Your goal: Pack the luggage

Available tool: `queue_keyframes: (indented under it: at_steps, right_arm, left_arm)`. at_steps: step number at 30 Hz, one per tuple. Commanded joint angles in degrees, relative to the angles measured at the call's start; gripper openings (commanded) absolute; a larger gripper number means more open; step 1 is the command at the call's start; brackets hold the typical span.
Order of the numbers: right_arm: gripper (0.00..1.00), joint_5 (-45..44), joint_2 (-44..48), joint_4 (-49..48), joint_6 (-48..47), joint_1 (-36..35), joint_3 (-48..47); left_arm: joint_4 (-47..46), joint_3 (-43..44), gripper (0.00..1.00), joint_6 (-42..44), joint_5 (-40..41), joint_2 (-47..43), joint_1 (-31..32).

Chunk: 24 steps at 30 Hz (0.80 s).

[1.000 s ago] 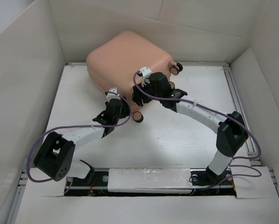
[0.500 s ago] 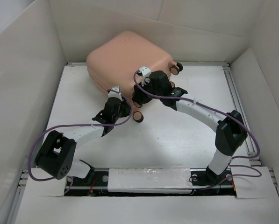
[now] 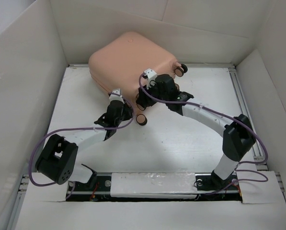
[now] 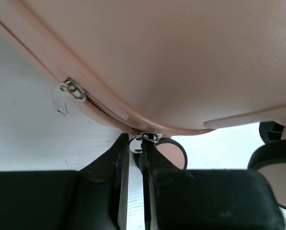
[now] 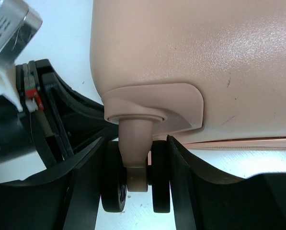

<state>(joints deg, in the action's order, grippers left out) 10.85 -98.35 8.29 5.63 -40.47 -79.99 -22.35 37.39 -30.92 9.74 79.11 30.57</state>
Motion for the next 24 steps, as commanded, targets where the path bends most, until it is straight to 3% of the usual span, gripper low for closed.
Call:
queue_keyframes:
  at_steps: [1, 3, 9, 13, 18, 23, 24]
  right_arm:
    - [0.00, -2.0, 2.5, 1.0, -1.3, 0.4, 3.2]
    - [0.00, -2.0, 3.4, 1.0, -1.3, 0.4, 4.3]
    - [0.00, -2.0, 6.4, 0.5, -1.8, -0.2, 8.3]
    - [0.00, -2.0, 7.9, 0.0, -1.8, -0.2, 10.8]
    - [0.00, -2.0, 8.4, -0.6, -2.4, -0.2, 12.0]
    - [0.00, -3.3, 9.6, -0.6, -2.4, -1.0, 12.0]
    - [0.22, -3.3, 10.2, -0.6, -2.4, -2.0, 11.1]
  left_arm:
    - [-2.3, -1.8, 0.00, -4.8, 7.0, -1.2, -9.5]
    - [-3.8, -3.1, 0.00, -7.1, 1.7, -0.6, -14.1]
    - [-4.3, -3.0, 0.00, -11.4, 1.3, 0.7, -18.1]
    - [-6.4, -4.6, 0.00, -16.1, -2.2, 0.7, -24.2]
    - [-6.4, -8.2, 0.00, -20.4, 1.1, -1.0, -25.9]
    - [-9.7, -11.3, 0.00, -22.1, -0.6, -2.8, -27.8]
    - [-9.7, -11.3, 0.00, -22.1, -1.4, -2.8, -27.8]
